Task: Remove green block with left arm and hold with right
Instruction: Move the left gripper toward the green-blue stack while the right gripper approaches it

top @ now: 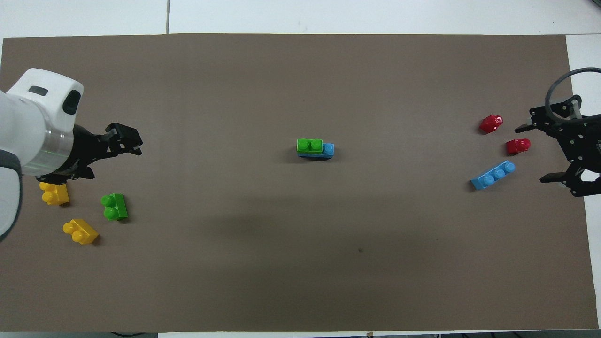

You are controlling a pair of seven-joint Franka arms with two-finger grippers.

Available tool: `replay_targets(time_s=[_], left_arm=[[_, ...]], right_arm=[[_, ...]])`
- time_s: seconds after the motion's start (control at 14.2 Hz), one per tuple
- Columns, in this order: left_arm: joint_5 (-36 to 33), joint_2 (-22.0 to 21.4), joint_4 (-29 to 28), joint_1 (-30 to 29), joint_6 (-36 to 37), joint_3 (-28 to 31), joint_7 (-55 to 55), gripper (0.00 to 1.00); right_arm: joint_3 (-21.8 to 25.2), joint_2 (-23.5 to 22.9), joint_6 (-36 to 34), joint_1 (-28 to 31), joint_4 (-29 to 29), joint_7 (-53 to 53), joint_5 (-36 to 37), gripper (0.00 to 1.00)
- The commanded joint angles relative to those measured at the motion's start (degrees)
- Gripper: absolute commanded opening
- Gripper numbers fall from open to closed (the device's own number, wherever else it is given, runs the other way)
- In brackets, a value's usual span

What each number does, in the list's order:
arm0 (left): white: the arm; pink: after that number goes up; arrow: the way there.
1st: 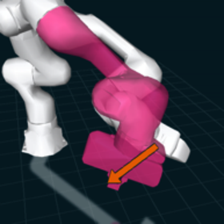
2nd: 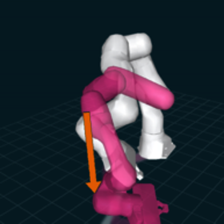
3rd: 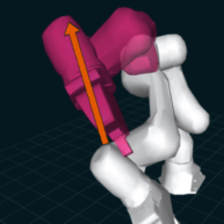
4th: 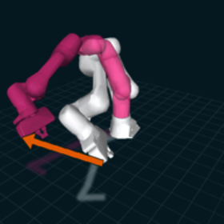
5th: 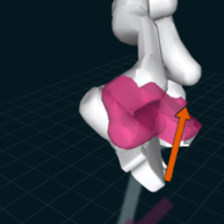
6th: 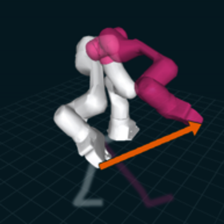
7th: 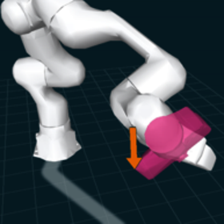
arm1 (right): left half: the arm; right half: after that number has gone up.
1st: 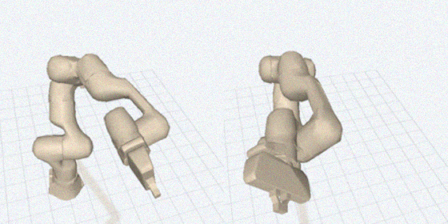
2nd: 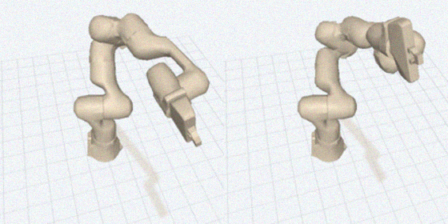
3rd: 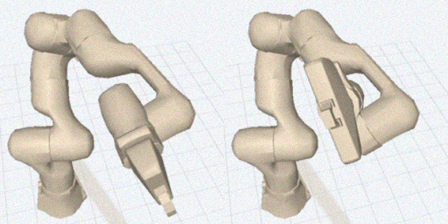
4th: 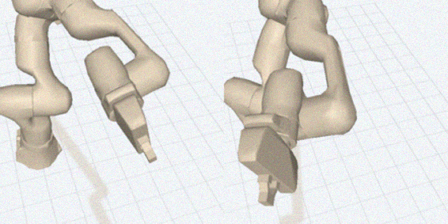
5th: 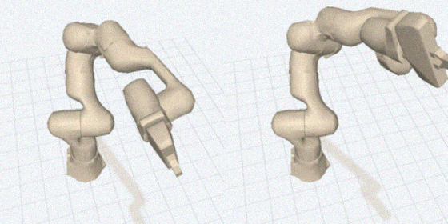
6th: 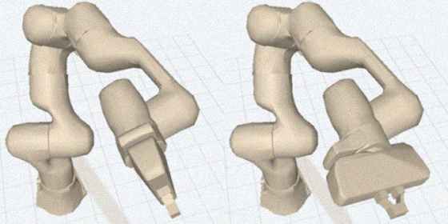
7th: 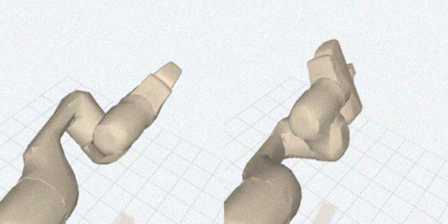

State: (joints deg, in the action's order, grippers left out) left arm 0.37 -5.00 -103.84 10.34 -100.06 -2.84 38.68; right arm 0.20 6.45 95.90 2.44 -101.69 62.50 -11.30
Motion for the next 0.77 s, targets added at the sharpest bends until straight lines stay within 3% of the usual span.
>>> replay_targets(time_s=[0.0, 0.21, 0.7], left_arm=[[0.69, -3.17, -4.79, 3.89, -4.00, 0.82, 12.52, 1.00], [0.77, -3.17, -4.97, 6.53, -4.35, 0.73, 23.26, 1.00], [2.35, -2.74, -6.19, 13.21, -8.04, 0.65, 49.53, 1.00]], right_arm=[[-0.29, 1.46, -0.71, 0.45, -2.73, 4.38, -6.52, 0.97], [-0.29, -1.43, -1.42, 0.37, -2.64, 11.56, -13.64, 0.97], [-0.73, -10.22, 4.20, -2.36, -2.11, 16.16, -19.37, 0.97]])
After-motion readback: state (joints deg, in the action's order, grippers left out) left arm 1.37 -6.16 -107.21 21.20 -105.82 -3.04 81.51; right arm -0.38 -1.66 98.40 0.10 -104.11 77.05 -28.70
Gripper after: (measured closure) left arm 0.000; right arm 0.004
